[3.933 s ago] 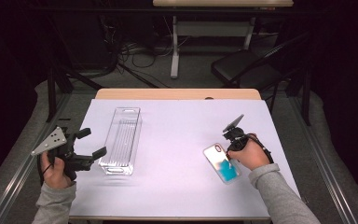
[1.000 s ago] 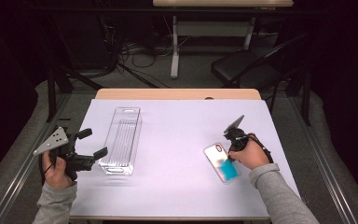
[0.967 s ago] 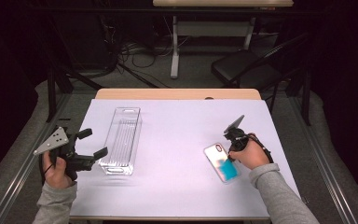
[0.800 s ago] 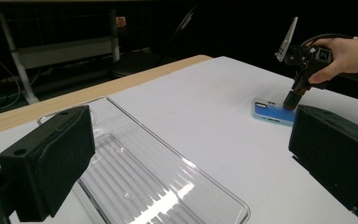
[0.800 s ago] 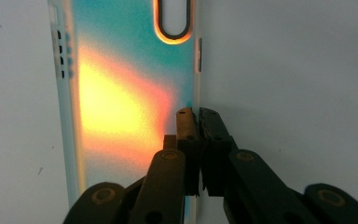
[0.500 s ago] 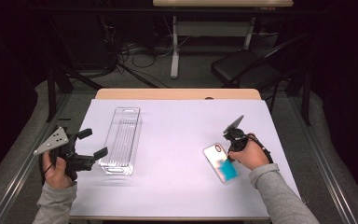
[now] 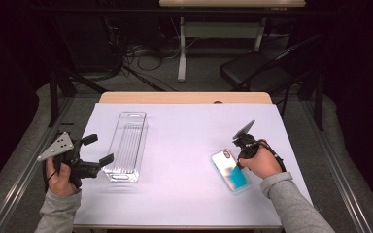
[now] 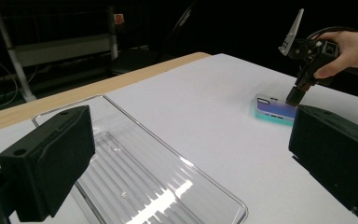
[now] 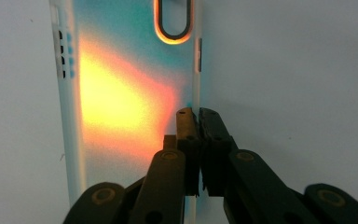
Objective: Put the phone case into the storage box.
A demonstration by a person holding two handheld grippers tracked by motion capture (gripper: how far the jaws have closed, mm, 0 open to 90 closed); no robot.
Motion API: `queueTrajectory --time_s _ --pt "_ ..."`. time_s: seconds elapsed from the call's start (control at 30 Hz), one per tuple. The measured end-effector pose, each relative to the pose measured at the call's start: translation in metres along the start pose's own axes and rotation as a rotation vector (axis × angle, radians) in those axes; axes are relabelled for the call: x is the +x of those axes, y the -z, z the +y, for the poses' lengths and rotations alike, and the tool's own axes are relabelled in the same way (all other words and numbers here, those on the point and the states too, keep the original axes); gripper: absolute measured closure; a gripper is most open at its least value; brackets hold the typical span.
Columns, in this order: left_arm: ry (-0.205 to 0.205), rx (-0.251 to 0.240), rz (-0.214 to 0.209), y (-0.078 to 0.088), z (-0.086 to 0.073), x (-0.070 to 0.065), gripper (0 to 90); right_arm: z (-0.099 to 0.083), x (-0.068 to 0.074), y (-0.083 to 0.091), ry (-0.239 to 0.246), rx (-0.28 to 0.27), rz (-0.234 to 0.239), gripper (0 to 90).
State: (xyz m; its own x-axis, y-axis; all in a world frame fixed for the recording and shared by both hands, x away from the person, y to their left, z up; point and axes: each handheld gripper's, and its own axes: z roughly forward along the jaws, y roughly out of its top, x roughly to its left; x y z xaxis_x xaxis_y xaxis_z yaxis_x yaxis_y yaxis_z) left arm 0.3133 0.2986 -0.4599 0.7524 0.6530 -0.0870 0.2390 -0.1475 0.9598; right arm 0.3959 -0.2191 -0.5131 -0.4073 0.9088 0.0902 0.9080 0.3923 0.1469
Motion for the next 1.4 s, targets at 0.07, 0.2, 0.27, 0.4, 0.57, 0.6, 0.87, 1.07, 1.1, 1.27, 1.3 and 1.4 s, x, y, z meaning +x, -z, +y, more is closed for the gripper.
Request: queueTrajectory --time_s 0.07,0.2,0.27,0.4,0.57,0.6,0.87,1.07,1.1,1.27,1.3,1.4 --pt "0.001 0.000 0.000 0.000 0.000 0.000 0.6 -0.001 0.000 0.002 0.008 -0.011 0.001 87.8" --pt "0.001 0.000 0.001 0.000 0.000 0.000 0.6 -0.002 0.004 0.008 0.005 -0.023 0.001 87.8" --pt "0.002 0.000 0.000 0.000 0.000 0.000 0.6 -0.004 0.006 0.009 -0.006 -0.060 0.017 87.9" --pt "0.002 -0.001 0.000 0.000 0.000 0.000 0.6 -0.005 0.009 0.012 0.008 -0.075 0.017 87.8" --pt "0.002 0.001 -0.001 0.000 0.000 0.000 0.6 -0.005 0.015 0.016 0.006 -0.103 0.029 87.9" --pt "0.002 0.003 0.001 0.000 0.000 0.000 0.6 -0.006 0.017 0.017 0.005 -0.116 0.029 87.9" --pt "0.003 0.003 0.000 -0.001 0.000 -0.001 0.6 -0.006 0.029 0.023 0.007 -0.197 0.052 87.9" --pt "0.003 0.003 -0.006 -0.001 0.000 -0.001 0.6 -0.004 0.035 0.031 0.024 -0.173 0.043 87.9" --pt "0.004 0.003 -0.006 -0.002 0.000 -0.001 0.6 -0.004 0.037 0.031 0.024 -0.185 0.049 87.9" --pt "0.005 0.012 -0.008 -0.004 -0.001 -0.002 0.6 -0.001 0.042 0.033 0.039 -0.227 0.060 87.9" --pt "0.004 0.013 -0.008 -0.004 -0.001 -0.002 0.6 0.000 0.044 0.033 0.037 -0.231 0.060 87.9" --pt "0.004 0.014 -0.013 -0.005 -0.001 -0.002 0.6 0.002 0.048 0.033 0.033 -0.246 0.068 87.9"
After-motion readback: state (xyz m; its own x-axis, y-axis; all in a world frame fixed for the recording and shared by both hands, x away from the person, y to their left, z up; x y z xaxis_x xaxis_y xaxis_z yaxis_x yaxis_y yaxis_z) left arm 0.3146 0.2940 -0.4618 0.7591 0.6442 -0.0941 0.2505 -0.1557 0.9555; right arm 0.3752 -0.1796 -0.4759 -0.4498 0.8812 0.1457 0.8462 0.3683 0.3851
